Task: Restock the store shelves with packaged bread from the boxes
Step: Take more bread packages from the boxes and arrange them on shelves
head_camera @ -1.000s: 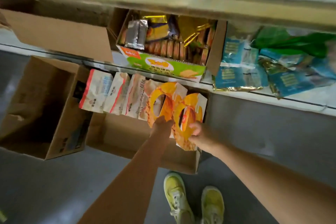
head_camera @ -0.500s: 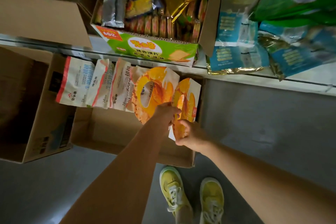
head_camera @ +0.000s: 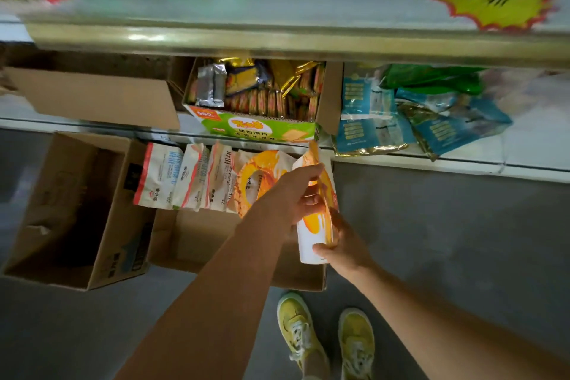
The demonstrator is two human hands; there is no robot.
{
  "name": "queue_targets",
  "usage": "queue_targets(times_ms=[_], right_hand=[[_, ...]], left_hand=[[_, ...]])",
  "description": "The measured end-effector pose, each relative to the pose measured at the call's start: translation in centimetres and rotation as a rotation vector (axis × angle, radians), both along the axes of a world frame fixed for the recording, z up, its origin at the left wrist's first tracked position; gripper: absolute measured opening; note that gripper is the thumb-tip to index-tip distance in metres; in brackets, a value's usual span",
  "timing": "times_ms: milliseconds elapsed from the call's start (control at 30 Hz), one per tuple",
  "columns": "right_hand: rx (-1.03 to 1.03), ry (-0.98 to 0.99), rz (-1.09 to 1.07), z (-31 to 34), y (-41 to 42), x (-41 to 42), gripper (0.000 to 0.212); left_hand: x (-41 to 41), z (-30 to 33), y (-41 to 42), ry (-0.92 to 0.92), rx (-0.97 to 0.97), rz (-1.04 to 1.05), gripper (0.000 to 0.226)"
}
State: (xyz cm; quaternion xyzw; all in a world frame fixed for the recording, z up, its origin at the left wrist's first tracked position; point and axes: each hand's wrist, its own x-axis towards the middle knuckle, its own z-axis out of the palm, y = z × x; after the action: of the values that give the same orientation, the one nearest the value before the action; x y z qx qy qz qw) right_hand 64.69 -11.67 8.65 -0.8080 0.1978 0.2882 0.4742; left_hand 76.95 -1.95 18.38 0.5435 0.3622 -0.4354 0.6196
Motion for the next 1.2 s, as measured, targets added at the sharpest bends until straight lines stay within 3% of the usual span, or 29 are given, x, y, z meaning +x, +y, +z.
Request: queue_targets(times_ms=[67, 167, 333, 433, 533, 733, 800, 933, 1200], right_hand=[[-0.102, -0.026, -0.023, 2.6, -0.5, -0.3, 0.064], [-0.132, -0.100, -0.158, 7.3, -1.9, 0.0, 0.068], [-0.221, -0.167, -0.153, 18.2, -4.4, 3.7, 0.032], [-0.215, -0.300, -0.096, 23.4, -4.6, 5.6, 0.029], [-0.302, -0.390, 0.005, 28.2, -4.6, 6.8, 0.042], [-0.226, -0.562, 0.039, 40.5, -5.3, 9.1, 0.049], [-0.203, -0.591, 0.047, 43.7, -5.5, 10.0, 0.050], [-0.170, -0.608, 0.069, 50.5, -5.3, 11.3, 0.044], [-0.014, -0.700, 0.032, 58.1, -4.4, 13.4, 0.019]], left_hand=[[0.5, 3.3, 0.0, -0.033, -0.035, 0.065, 0.022], [0.7, 8.6, -0.1, -0.079, -0.076, 0.150, 0.021], [0.9, 17.2, 0.5, -0.184, -0.142, 0.287, 0.022], [1.3, 21.8, 1.4, -0.265, -0.160, 0.356, 0.023], [0.8, 25.4, 3.0, -0.375, -0.135, 0.360, 0.017], [-2.2, 29.3, 7.6, -0.449, 0.292, 0.387, 0.010], [-2.9, 30.3, 8.4, -0.462, 0.313, 0.342, 0.025], [-3.7, 34.1, 8.7, -0.460, 0.331, 0.345, 0.043], [-3.1, 41.6, 11.6, -0.644, 0.353, 0.454, 0.024]])
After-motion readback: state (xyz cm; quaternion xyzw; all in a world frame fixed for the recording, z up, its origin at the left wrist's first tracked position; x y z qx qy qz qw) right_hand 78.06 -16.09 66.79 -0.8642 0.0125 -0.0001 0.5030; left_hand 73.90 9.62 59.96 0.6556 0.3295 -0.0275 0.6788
